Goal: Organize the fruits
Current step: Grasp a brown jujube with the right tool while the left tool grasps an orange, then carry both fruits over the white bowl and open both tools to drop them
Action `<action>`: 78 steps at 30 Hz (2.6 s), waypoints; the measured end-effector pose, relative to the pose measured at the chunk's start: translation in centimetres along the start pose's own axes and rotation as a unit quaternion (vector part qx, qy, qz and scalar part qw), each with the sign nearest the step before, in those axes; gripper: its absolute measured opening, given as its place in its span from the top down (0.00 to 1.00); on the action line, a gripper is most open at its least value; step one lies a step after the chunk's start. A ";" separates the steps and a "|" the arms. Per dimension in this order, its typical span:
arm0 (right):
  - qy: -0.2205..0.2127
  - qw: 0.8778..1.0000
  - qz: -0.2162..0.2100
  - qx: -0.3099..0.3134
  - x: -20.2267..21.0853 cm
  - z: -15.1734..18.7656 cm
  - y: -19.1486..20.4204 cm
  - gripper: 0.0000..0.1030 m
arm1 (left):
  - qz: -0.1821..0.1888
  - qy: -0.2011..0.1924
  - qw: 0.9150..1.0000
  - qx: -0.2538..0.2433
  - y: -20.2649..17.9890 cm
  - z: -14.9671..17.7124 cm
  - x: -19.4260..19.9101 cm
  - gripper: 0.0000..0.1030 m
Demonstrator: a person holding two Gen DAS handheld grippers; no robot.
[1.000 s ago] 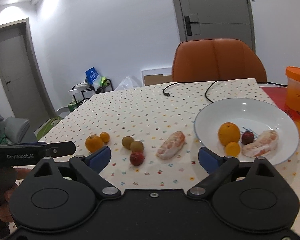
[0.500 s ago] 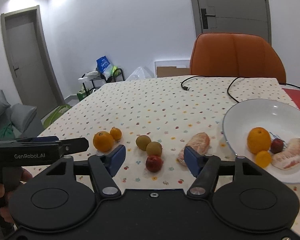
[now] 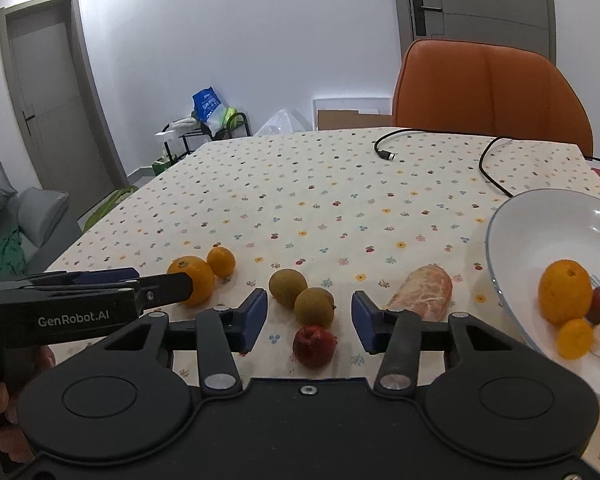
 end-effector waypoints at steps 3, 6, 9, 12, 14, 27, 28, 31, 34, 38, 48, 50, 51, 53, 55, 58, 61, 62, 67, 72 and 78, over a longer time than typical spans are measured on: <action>0.004 1.000 0.002 0.000 -0.6 -0.1 -0.2 0.56 | 0.003 0.001 1.000 0.001 -0.3 -0.1 -0.3 0.47; 0.008 1.000 0.001 -0.002 -1.1 -0.2 -0.4 0.59 | 0.005 0.002 1.000 -0.001 -0.7 -0.2 -0.6 0.56; 0.011 1.000 -0.001 -0.002 -1.4 -0.1 -0.5 0.59 | 0.015 0.002 1.000 0.004 -1.0 -0.2 -0.8 0.64; 0.016 1.000 -0.006 -0.002 -1.8 0.0 -0.6 0.73 | 0.011 -0.002 1.000 0.003 -1.1 -0.1 -0.7 0.65; 0.018 1.000 -0.006 -0.003 -1.9 0.1 -0.8 0.78 | 0.009 -0.005 1.000 0.006 -0.9 0.0 -0.4 0.65; -0.010 1.000 -0.018 0.002 -0.4 -0.3 -0.2 0.78 | 0.005 -0.027 1.000 0.005 -0.5 -0.3 1.9 0.65; -0.012 1.000 -0.018 0.003 -0.2 -0.3 -0.1 0.78 | 0.005 -0.028 1.000 0.005 -0.5 -0.3 2.1 0.65; -0.019 1.000 -0.015 0.004 0.4 -0.3 -0.1 0.78 | 0.007 -0.032 0.999 0.004 -0.7 -0.2 2.5 0.65; -0.025 1.000 -0.012 0.001 1.0 -0.2 -0.2 0.78 | 0.009 -0.037 0.999 0.002 -1.1 -0.2 3.0 0.65; -0.037 0.999 -0.009 -0.002 2.2 -0.2 -0.6 0.78 | 0.014 -0.042 0.999 0.001 -2.0 -0.3 3.4 0.65; -0.059 0.998 0.009 -0.012 5.4 0.1 -2.2 0.78 | 0.038 -0.048 0.998 -0.012 -5.4 -0.6 4.0 0.65; -0.065 0.998 0.015 -0.016 6.1 0.1 -2.8 0.78 | 0.045 -0.049 0.998 -0.017 -6.2 -0.7 4.1 0.65; -0.068 0.997 0.018 -0.018 6.4 0.0 -3.0 0.78 | 0.048 -0.050 0.997 -0.018 -6.6 -0.7 4.2 0.65; -0.075 0.997 0.025 -0.023 7.3 0.0 -3.6 0.78 | 0.054 -0.050 0.997 -0.022 -7.4 -0.7 4.3 0.65; -0.079 0.996 0.033 -0.026 7.9 0.1 -4.1 0.78 | 0.059 -0.050 0.997 -0.026 -8.2 -0.6 4.5 0.65; -0.085 0.995 0.044 -0.031 9.0 0.3 -5.0 0.78 | 0.070 -0.048 0.996 -0.033 -9.3 -0.5 4.6 0.65; -0.088 0.994 0.055 -0.036 9.9 0.6 -5.9 0.78 | 0.080 -0.051 0.994 -0.044 -10.7 -0.7 4.7 0.65; -0.090 0.993 0.058 -0.039 10.2 0.8 -6.2 0.78 | 0.085 -0.054 0.994 -0.047 -11.2 -0.8 4.8 0.65; -0.097 0.991 0.077 -0.049 11.4 1.3 -7.5 0.78 | 0.106 -0.056 0.991 -0.061 -13.8 -0.9 5.2 0.65; -0.106 0.988 0.095 -0.057 12.7 1.8 -8.8 0.78 | 0.120 -0.057 0.988 -0.074 -15.9 -0.8 5.3 0.65; -0.112 0.985 0.113 -0.069 14.0 2.4 -10.7 0.78 | 0.127 -0.054 0.987 -0.088 -17.8 -0.7 4.9 0.65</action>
Point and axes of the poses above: each gripper's, at about its wrist camera, not at the fingertips, and x roughly against the way its jaws point, y to its left, z to its underside, the point moved 2 cm from there along -x, roughly the way its jaws point, and after that the axes turned 14 degrees about -z, right-handed, at the moved point
